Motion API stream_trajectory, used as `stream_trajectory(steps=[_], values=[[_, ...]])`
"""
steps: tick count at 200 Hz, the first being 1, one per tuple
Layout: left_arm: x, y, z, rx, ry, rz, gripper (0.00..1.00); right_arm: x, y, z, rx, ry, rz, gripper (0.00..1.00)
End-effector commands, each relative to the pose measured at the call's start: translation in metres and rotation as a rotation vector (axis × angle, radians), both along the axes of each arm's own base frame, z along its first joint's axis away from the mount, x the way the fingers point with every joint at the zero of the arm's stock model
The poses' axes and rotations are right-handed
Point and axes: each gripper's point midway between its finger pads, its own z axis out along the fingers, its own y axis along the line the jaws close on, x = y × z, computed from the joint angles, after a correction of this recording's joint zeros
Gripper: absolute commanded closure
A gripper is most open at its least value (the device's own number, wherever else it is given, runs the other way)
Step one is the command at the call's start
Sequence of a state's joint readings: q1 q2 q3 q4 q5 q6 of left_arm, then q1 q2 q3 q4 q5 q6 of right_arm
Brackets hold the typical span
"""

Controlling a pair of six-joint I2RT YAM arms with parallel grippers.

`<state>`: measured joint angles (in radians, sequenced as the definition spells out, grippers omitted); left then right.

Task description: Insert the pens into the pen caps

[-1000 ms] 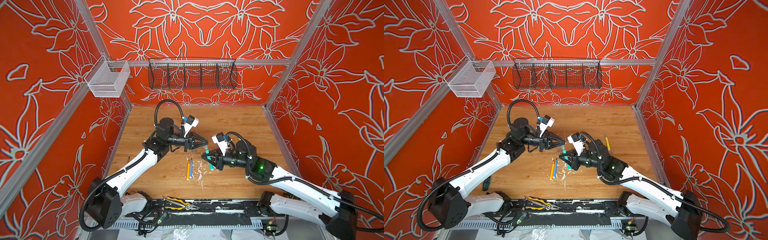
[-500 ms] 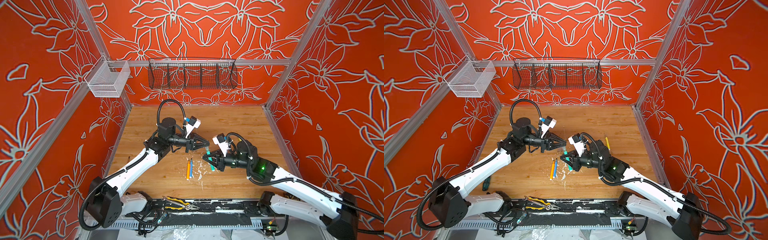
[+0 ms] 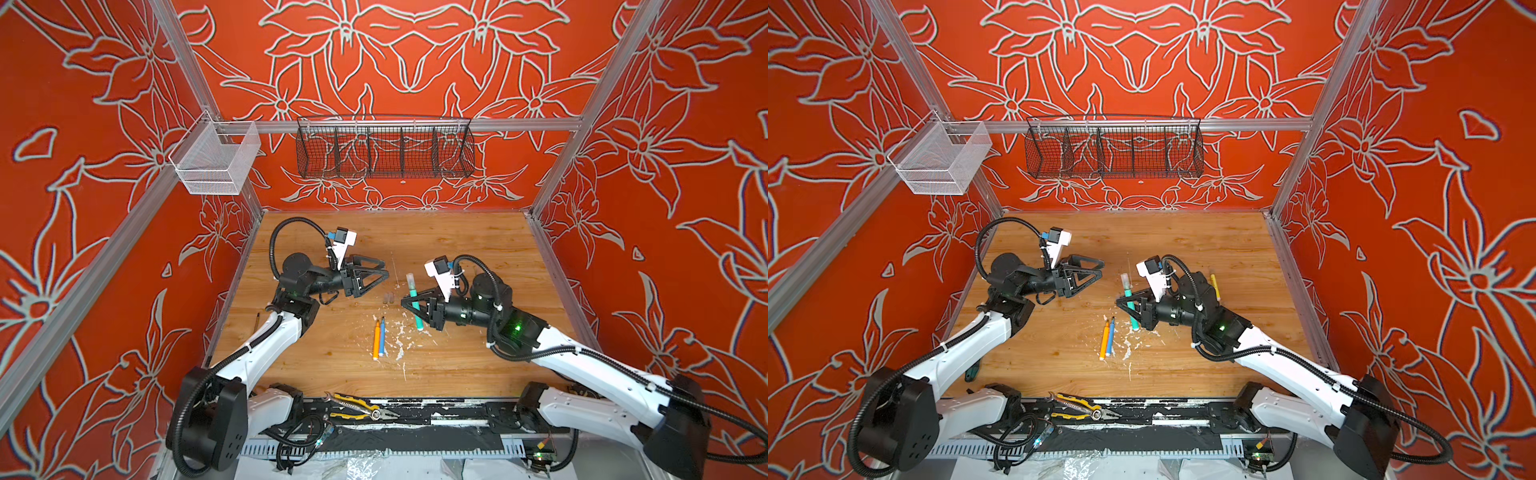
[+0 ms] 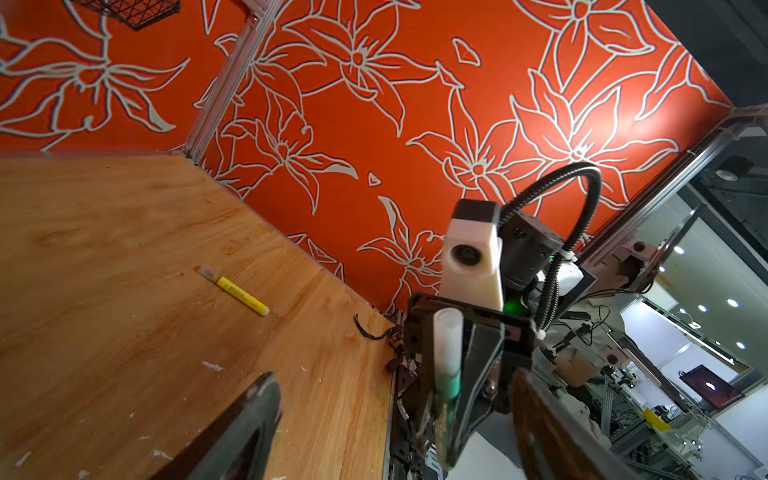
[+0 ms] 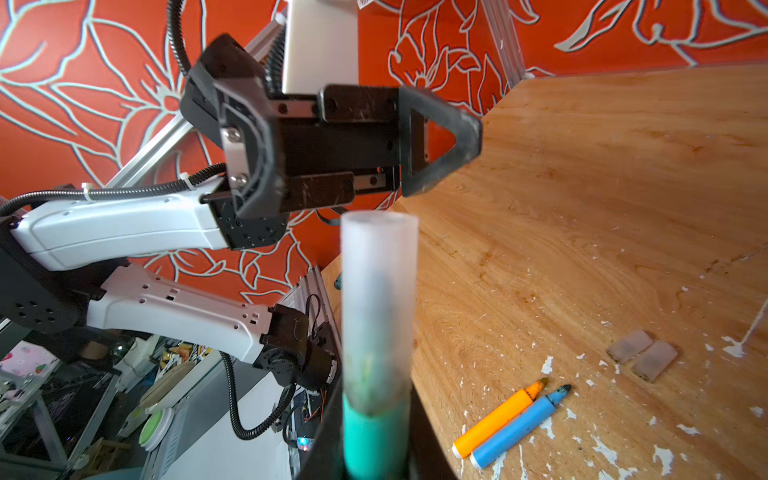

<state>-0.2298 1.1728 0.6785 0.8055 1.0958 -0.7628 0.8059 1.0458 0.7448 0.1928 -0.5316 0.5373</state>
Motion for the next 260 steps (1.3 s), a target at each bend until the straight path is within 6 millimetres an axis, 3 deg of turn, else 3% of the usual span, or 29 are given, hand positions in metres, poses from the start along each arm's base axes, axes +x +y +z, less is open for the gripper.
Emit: stream_trajectory(steps=[1,19,33,45,135,169,203,234,260], values=[[-0.001,0.001,0.013,-0.006,-0.049,0.005,0.2,-0.012,0.007,0.011,0.035,0.001,0.089,1.0],[0.0,-0.003,0.007,0.022,-0.037,-0.006,0.35,-0.013,0.008,0.009,0.03,0.002,0.098,1.0],[-0.002,-0.007,0.004,0.043,-0.037,-0.014,0.59,-0.014,0.009,0.01,0.032,-0.001,0.108,1.0],[-0.005,-0.01,0.004,0.048,-0.045,-0.026,0.68,-0.014,0.01,0.01,0.028,-0.002,0.114,1.0],[-0.034,-0.042,-0.001,0.075,-0.03,-0.248,0.66,-0.008,0.016,0.015,0.03,-0.015,0.114,1.0],[-0.038,-0.048,-0.003,0.079,-0.017,-0.29,0.74,-0.007,0.019,0.017,0.04,-0.012,0.115,1.0],[-0.04,-0.049,-0.003,0.079,-0.022,-0.301,1.0,-0.005,0.017,0.02,0.044,-0.019,0.096,1.0],[-0.045,-0.05,-0.004,0.081,-0.031,-0.317,1.0,0.005,0.01,0.025,0.048,-0.029,0.014,1.0],[-0.057,-0.057,-0.008,0.095,-0.05,-0.376,1.0,0.009,0.004,0.047,0.112,-0.047,-0.017,1.0]])
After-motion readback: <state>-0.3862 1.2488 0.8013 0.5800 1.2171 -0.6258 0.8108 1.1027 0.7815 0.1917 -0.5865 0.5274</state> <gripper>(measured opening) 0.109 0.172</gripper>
